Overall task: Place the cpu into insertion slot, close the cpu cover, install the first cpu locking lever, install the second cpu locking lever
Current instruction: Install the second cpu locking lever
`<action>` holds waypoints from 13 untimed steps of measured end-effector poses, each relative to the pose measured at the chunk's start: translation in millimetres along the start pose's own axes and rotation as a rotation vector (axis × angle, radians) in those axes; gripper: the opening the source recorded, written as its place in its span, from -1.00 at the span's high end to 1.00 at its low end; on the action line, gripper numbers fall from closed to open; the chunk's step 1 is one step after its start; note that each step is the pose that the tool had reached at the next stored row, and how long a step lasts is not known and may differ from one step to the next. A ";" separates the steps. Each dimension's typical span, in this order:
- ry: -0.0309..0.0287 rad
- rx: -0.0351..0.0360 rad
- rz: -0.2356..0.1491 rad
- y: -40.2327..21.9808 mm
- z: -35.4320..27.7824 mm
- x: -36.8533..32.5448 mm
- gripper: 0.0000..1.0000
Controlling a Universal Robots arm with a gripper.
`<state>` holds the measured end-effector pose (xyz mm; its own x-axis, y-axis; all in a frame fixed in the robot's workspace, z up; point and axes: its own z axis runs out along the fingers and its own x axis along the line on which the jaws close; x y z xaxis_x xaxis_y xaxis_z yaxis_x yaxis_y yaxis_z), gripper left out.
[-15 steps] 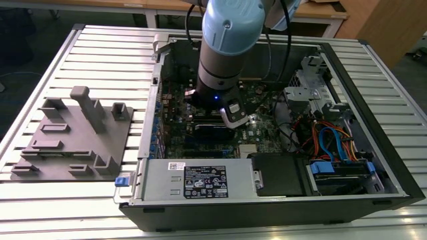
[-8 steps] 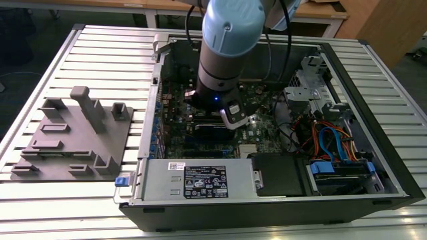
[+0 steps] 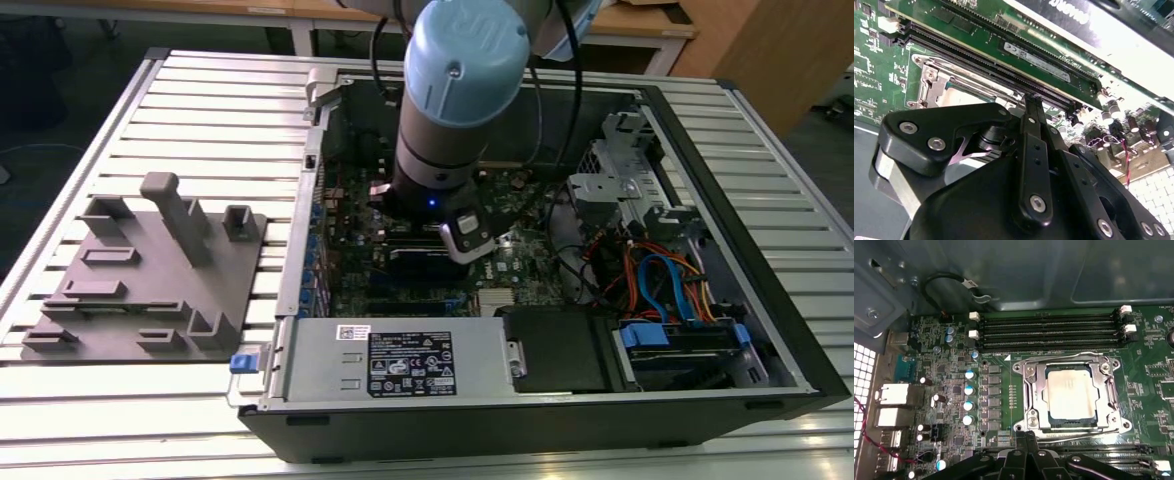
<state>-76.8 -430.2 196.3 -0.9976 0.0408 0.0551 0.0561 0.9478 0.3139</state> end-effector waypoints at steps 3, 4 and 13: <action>0.0018 -0.0132 0.000 -0.3 0.8 0.7 0.79; 0.0022 -0.0191 -0.001 -0.3 0.9 1.3 0.79; 0.0031 -0.0355 -0.001 -3.5 0.8 2.1 0.79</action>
<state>-79.2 -433.2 194.5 -0.9976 0.0391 0.0578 0.0568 0.9360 0.3474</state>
